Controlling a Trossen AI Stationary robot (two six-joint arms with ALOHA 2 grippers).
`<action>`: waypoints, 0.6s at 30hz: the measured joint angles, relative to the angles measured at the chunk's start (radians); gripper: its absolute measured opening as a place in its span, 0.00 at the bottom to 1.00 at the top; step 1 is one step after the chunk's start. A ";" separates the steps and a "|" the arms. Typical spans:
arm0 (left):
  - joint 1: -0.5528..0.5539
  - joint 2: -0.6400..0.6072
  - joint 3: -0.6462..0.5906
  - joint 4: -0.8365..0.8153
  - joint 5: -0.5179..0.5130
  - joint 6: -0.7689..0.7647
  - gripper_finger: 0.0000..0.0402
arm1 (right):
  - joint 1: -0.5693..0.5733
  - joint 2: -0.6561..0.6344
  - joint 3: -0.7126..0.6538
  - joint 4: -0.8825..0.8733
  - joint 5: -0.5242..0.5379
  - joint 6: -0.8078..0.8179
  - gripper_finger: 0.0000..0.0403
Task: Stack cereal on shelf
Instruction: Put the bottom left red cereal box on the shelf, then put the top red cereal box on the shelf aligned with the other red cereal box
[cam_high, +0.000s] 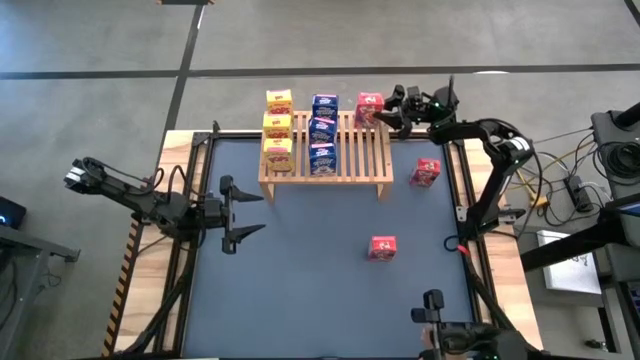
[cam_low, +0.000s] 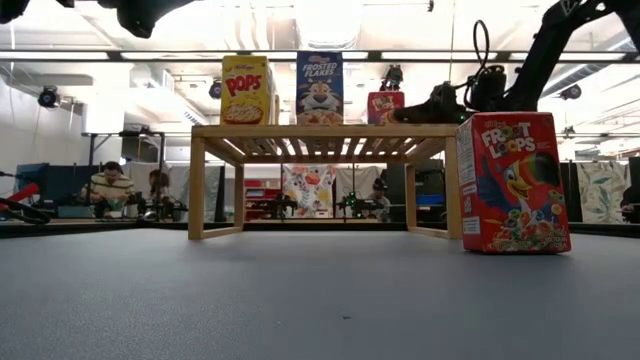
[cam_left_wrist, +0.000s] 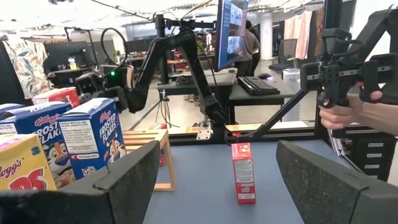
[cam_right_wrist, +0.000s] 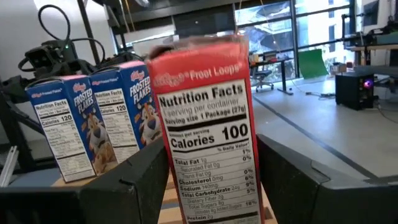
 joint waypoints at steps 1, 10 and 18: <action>0.000 0.001 0.000 0.000 0.000 -0.002 0.76 | -0.005 -0.011 -0.002 -0.020 -0.003 -0.007 0.54; 0.000 0.001 0.000 0.000 0.000 -0.003 0.76 | -0.029 -0.157 -0.014 -0.310 -0.024 -0.165 0.54; 0.000 0.001 0.000 0.000 0.000 -0.004 0.76 | -0.029 -0.401 -0.015 -0.824 0.138 -0.507 0.54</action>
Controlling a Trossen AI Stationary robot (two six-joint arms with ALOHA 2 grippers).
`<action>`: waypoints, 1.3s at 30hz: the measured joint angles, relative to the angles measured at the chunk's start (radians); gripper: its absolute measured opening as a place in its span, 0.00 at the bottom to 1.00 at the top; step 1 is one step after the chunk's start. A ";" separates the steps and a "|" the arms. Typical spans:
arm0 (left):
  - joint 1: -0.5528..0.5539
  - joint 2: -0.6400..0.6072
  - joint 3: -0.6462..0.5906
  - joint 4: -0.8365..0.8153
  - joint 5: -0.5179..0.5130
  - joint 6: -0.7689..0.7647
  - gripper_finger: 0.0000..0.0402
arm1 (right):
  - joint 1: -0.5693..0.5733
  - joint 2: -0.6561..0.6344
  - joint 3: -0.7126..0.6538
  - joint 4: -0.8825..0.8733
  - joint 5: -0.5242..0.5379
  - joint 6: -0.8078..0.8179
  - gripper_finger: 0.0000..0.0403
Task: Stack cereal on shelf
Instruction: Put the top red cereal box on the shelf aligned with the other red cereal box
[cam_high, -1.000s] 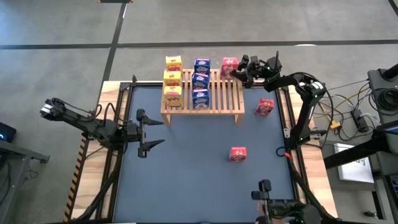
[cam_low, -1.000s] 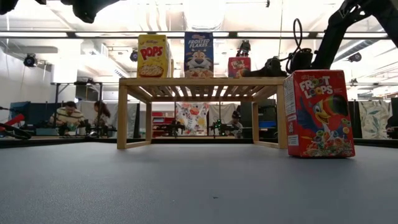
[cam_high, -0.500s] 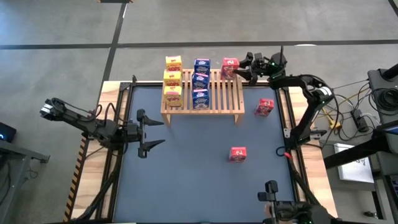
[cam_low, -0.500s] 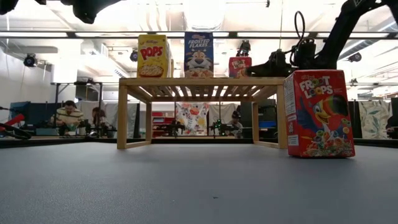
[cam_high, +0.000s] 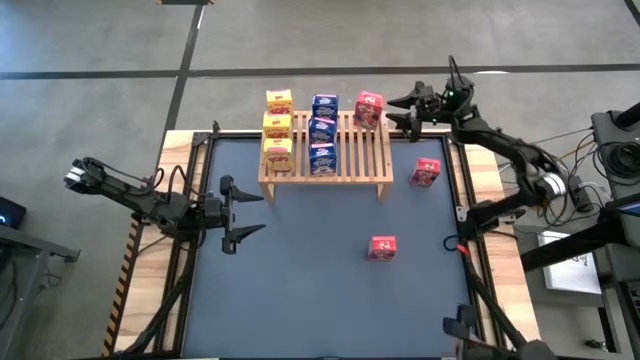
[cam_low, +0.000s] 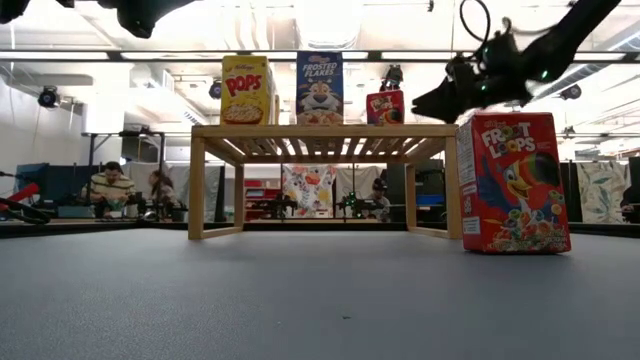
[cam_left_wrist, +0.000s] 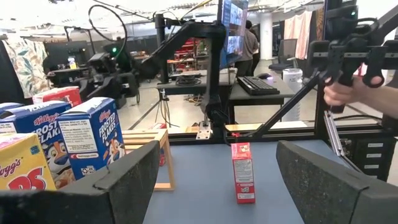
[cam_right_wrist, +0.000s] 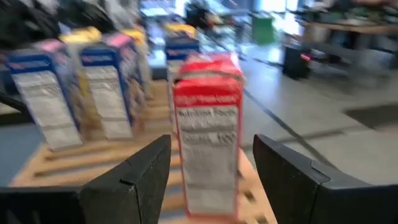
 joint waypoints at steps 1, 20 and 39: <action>0.000 0.000 0.000 0.000 0.000 0.000 0.76 | 0.000 -0.034 0.000 -0.068 0.038 -0.039 0.54; 0.000 0.015 0.000 0.000 0.001 -0.009 0.76 | 0.052 -0.477 0.000 -0.580 0.107 -0.062 0.54; 0.000 0.037 0.000 -0.003 0.001 -0.029 0.76 | 0.132 -0.557 0.000 -1.055 0.350 -0.253 0.54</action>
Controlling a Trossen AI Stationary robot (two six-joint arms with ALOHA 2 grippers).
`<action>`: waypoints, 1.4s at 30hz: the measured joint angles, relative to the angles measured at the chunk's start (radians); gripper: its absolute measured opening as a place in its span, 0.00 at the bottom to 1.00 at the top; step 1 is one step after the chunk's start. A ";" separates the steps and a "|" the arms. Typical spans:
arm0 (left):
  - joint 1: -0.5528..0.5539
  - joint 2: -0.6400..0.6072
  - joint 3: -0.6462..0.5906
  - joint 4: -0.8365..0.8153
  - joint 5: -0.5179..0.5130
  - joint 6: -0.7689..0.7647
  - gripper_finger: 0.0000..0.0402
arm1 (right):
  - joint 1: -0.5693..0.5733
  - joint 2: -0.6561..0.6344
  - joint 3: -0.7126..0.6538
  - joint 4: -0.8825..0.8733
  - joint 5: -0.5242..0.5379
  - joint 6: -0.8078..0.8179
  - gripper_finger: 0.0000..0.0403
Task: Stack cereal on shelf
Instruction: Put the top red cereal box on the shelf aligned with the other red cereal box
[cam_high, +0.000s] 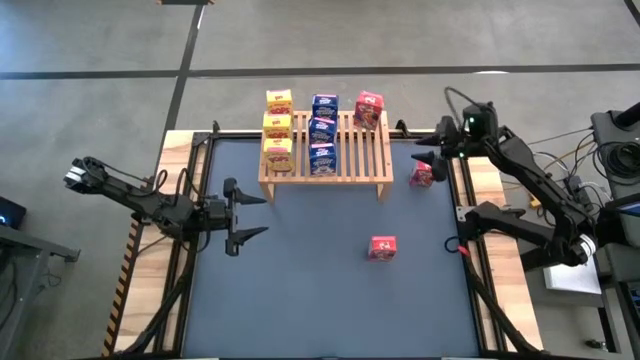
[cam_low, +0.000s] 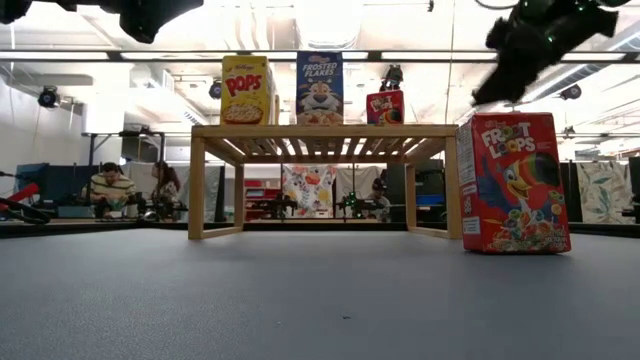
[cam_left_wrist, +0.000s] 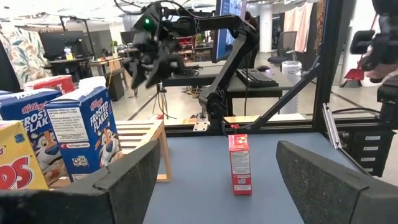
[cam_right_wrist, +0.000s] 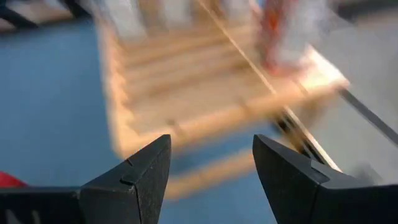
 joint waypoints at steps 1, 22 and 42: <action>0.000 0.000 0.000 0.000 0.000 0.000 0.76 | 0.000 -0.002 0.000 -0.042 0.064 -0.028 0.54; 0.000 0.000 0.000 -0.005 0.020 0.008 0.76 | 0.000 -0.001 -0.064 -0.249 0.334 -0.173 0.79; 0.000 0.000 0.000 -0.019 0.046 0.027 0.76 | -0.001 0.197 -0.111 -0.120 0.458 -0.143 0.82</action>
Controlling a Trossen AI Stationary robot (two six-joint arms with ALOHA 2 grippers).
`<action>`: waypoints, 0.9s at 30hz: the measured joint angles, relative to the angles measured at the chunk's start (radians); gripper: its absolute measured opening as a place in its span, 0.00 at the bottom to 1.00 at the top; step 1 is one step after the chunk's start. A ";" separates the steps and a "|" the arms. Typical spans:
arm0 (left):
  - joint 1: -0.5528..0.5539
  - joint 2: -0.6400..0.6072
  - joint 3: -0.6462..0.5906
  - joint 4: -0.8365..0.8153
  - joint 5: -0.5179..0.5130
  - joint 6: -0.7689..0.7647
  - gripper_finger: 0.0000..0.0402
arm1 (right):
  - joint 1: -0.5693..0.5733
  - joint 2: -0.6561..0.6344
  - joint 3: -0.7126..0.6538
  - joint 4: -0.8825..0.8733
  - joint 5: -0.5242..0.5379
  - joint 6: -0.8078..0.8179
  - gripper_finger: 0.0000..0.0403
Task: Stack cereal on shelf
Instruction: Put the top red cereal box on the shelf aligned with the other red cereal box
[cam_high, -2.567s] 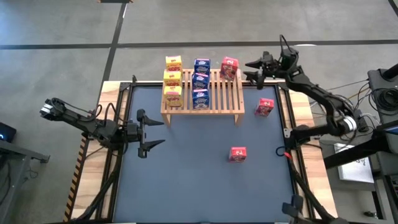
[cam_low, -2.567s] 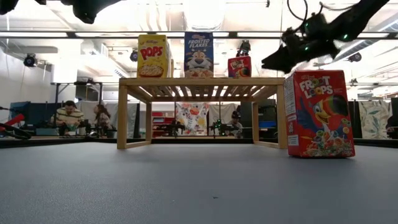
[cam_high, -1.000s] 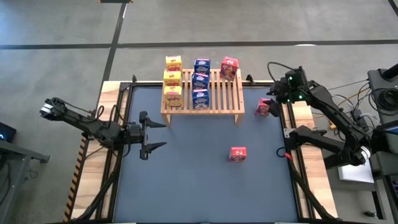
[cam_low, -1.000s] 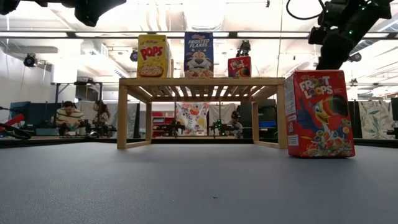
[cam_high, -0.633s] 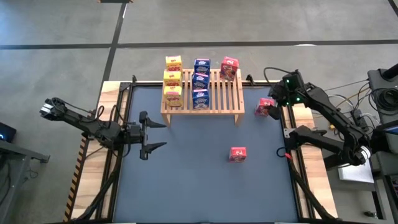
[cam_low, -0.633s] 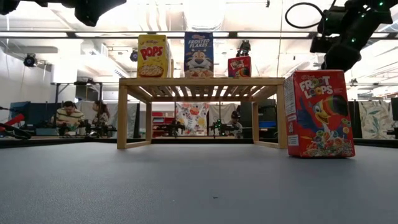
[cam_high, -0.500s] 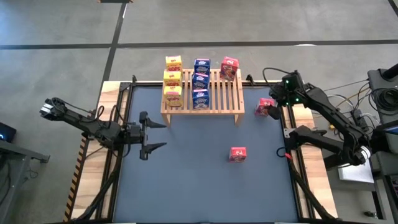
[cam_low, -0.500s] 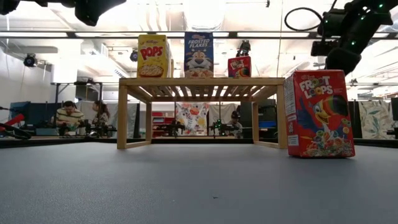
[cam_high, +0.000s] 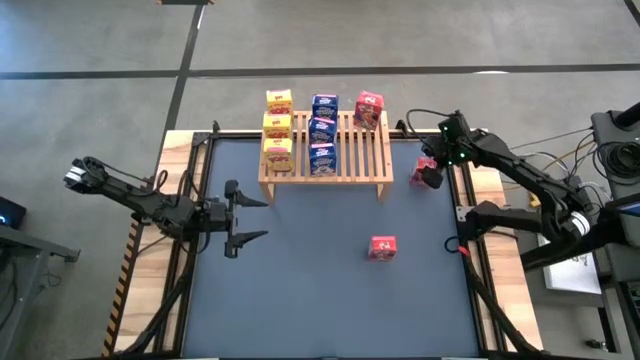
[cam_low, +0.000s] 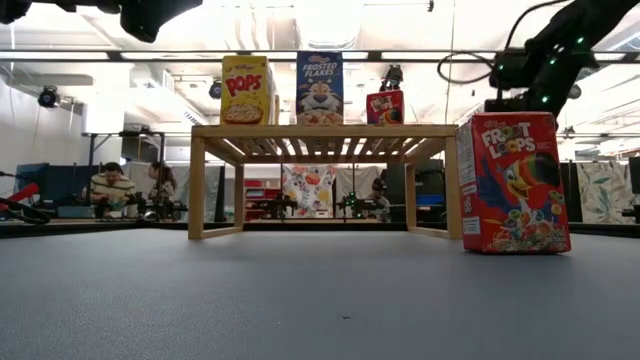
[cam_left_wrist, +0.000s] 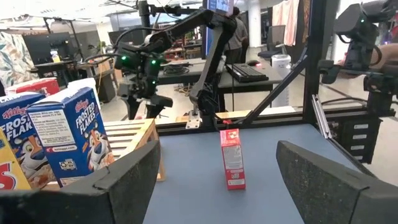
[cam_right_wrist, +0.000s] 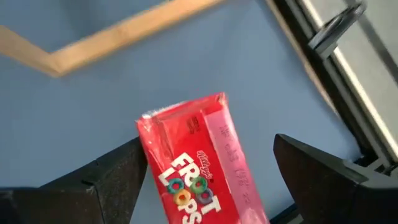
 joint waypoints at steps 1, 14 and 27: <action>0.000 0.000 0.000 -0.004 0.000 0.000 0.76 | 0.000 0.017 0.000 -0.001 0.007 -0.001 0.82; 0.000 0.000 0.000 -0.018 0.000 -0.008 0.76 | 0.000 0.067 0.000 -0.003 0.009 -0.019 0.81; 0.000 0.000 0.000 -0.023 0.000 -0.008 0.76 | 0.000 0.022 0.000 0.000 0.008 -0.030 0.52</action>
